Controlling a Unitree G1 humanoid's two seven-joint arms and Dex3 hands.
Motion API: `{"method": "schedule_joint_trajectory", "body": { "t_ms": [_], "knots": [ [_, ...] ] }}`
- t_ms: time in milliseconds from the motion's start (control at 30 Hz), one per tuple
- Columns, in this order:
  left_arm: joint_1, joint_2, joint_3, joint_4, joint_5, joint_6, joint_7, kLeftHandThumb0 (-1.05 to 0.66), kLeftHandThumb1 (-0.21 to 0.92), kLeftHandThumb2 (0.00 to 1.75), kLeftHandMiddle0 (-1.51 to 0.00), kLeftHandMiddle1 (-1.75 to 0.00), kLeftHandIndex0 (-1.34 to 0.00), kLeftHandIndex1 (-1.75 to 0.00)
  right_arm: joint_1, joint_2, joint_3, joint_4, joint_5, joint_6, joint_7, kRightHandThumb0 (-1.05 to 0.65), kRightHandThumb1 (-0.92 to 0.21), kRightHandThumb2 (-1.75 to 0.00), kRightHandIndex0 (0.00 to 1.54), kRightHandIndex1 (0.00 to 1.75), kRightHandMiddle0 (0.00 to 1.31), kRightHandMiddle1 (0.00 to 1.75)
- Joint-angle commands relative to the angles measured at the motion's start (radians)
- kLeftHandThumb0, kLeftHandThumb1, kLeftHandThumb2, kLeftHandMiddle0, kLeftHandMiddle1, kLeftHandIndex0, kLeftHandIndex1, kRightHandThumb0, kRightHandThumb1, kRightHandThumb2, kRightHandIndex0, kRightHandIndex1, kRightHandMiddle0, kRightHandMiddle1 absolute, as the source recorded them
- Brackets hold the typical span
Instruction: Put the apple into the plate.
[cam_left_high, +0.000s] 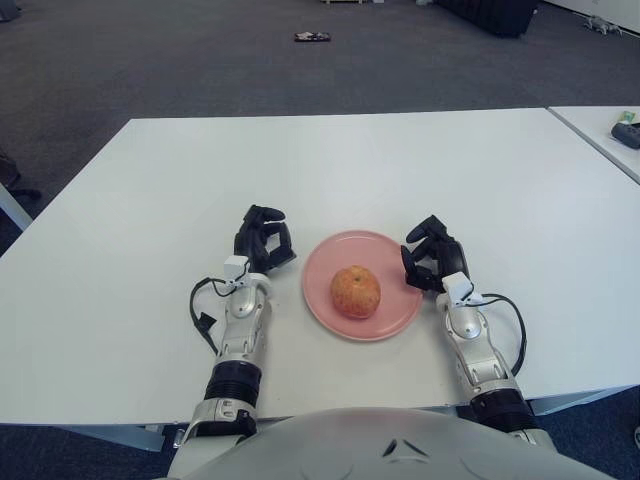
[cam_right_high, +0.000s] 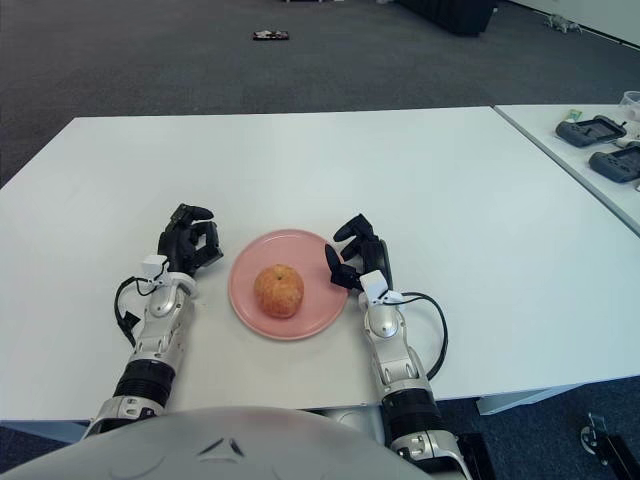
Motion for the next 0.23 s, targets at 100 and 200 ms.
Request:
{"method": "schedule_joint_trajectory", "body": {
  "t_ms": [100,200],
  "knots": [
    [0.055,-0.01,0.032,0.049,-0.056,0.045,-0.049,-0.49,0.31,1.34,-1.19,-1.75,-0.62,-1.75,0.005,0.0,-0.005,0.025,-0.008,0.044,0.003,-0.41,-0.53,-1.06,0.71,1.49,0.44,1.75],
    [0.057,-0.01,0.04,0.053,-0.072,0.05,-0.067,-0.49,0.3,1.35,-1.18,-1.75,-0.62,-1.75,0.003,-0.001,-0.01,0.028,-0.003,0.044,0.004,-0.41,-0.53,-1.06,0.72,1.51,0.44,1.75]
  ]
}}
